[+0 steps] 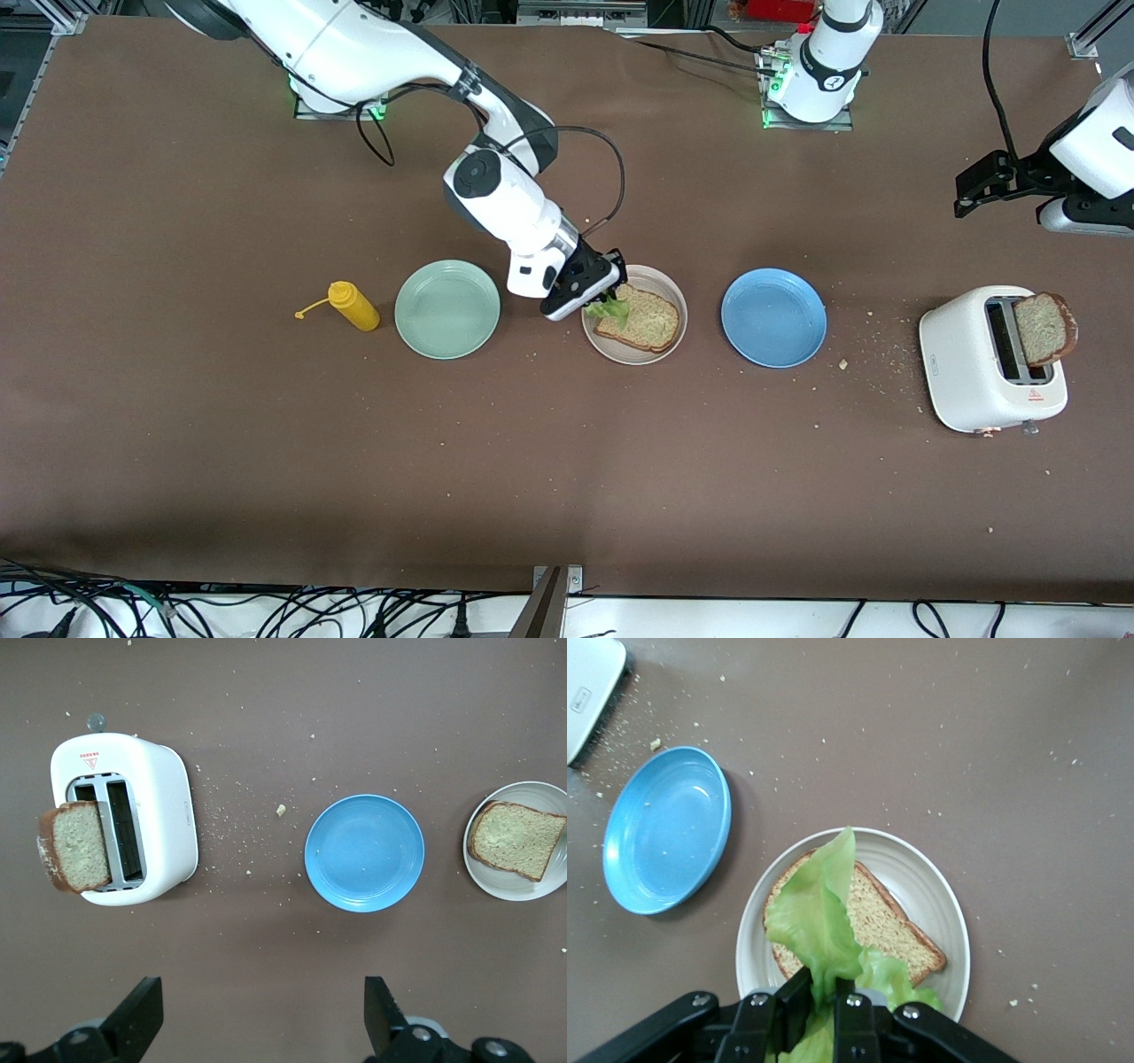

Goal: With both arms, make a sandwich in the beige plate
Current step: 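Lower the lettuce onto the bread and open the right gripper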

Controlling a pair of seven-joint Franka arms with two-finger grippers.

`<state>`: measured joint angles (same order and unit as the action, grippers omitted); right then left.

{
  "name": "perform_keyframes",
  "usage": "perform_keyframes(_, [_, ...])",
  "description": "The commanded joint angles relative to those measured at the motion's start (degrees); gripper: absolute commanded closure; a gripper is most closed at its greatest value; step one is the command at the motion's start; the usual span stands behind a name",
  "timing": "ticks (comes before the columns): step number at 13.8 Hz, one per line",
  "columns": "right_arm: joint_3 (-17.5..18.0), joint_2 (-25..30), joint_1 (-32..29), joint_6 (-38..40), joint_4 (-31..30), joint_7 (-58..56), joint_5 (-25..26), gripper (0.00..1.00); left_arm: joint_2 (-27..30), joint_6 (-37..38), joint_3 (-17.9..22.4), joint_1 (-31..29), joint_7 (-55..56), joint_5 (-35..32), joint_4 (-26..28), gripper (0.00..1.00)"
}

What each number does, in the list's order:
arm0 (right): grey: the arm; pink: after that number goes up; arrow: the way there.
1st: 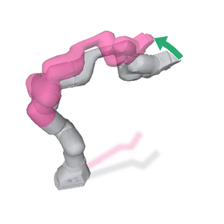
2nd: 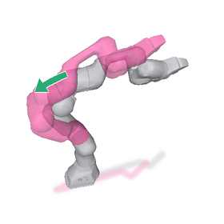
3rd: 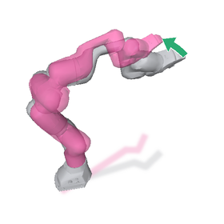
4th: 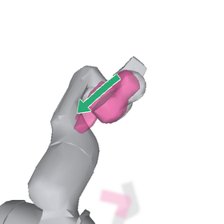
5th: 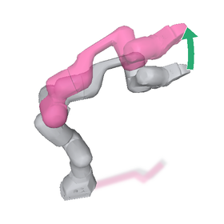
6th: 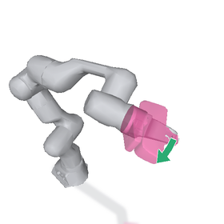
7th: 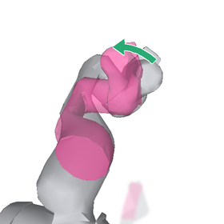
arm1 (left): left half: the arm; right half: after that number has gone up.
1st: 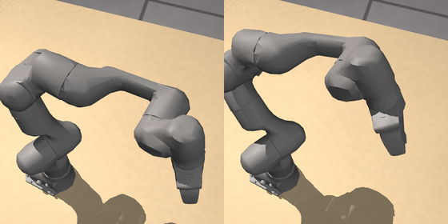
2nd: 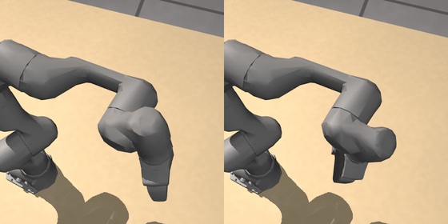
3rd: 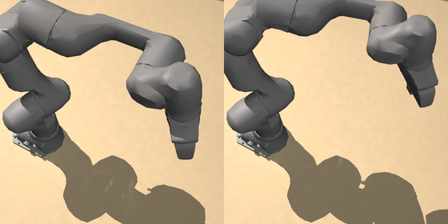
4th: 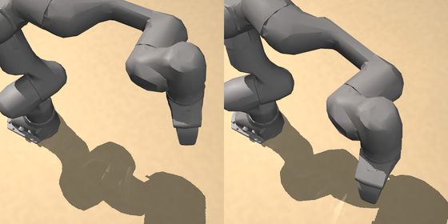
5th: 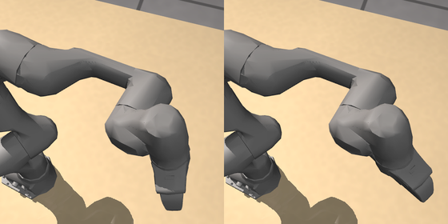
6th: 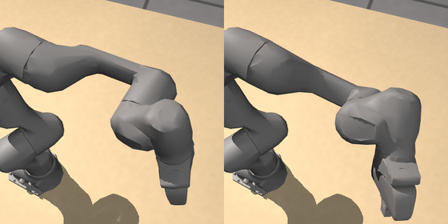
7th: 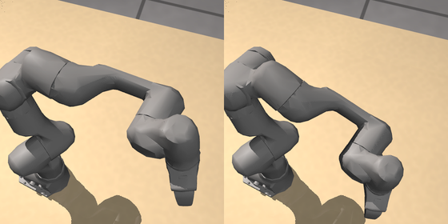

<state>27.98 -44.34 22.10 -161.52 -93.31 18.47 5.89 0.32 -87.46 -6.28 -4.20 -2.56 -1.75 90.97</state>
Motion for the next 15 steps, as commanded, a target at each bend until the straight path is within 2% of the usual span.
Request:
perform_keyframes(1, [-1.4,-2.8,2.9,-0.9,2.9,2.1,-0.8,1.0,0.3,0.5,0.0,-0.1,0.4,1.0,-0.7,0.0])
perform_keyframes(6, [-3.1,-5.2,5.3,-4.9,3.4,2.4,-0.9,0.99,0.3,0.5,0.0,-0.1,0.4,1.0,-0.6,0.0])
perform_keyframes(7, [-3.2,-5.8,5.3,-6.2,3.4,2.4,-0.5,0.71,0.3,0.5,0.0,-0.1,0.4,1.0,-0.6,0.0])
perform_keyframes(8, [-4.2,-6.3,5.5,-7.3,3.4,1.7,-0.3,0.23,0.3,0.5,0.0,-0.1,0.4,1.0,-0.6,0.0])
perform_keyframes(9, [-4.8,-6.5,5.5,-8.5,3.4,1.2,0.0,0.0,0.3,0.5,0.0,-0.1,0.4,1.0,-0.7,0.0])
perform_keyframes(15, [-4.7,-6.5,5.4,-9.2,6.8,2.0,-0.5,0.0,0.3,0.5,0.0,-0.1,0.4,1.0,-0.7,0.0])
